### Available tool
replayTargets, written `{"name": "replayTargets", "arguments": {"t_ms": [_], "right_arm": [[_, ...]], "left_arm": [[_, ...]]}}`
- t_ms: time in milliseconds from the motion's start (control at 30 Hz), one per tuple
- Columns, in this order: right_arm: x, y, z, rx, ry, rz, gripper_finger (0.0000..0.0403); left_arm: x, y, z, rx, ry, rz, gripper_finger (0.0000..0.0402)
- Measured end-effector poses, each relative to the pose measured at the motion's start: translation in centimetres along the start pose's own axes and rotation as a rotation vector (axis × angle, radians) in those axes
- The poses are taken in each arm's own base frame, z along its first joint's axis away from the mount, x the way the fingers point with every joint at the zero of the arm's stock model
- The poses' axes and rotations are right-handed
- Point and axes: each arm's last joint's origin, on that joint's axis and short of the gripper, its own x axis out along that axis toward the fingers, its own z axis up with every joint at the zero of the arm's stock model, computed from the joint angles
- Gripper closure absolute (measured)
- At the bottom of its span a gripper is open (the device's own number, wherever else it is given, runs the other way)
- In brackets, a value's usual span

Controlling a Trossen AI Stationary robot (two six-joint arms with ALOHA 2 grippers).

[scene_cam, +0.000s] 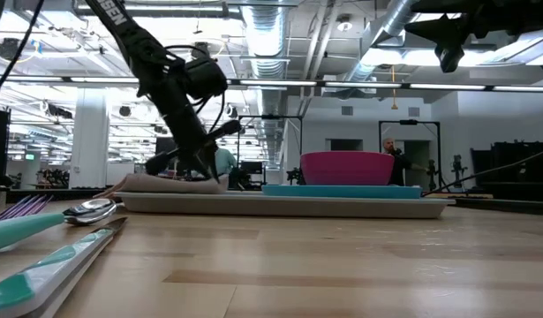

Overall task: Set up tray
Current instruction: Put the gray napkin on the left of the blue tray

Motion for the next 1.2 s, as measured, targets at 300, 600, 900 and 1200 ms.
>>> {"name": "replayTargets", "arguments": {"t_ms": [300, 600, 900, 1200], "right_arm": [[0.0, 0.0, 0.0, -0.026, 0.001, 0.0, 0.0276], [0.0, 0.0, 0.0, -0.047, 0.002, 0.003, 0.0276], [0.0, 0.0, 0.0, -0.051, 0.004, 0.006, 0.0276], [0.0, 0.0, 0.0, -0.052, 0.005, 0.008, 0.0276]], "left_arm": [[-1.1, -3.2, -0.3, 0.056, -0.03, -0.052, 0.0401], [-0.3, -3.4, -1.7, -0.012, 0.018, -0.066, 0.0401], [2.0, -5.9, -3.7, 0.024, 0.011, -0.057, 0.0401], [2.2, -6.2, -1.4, -0.178, -0.132, -0.018, 0.0401]]}}
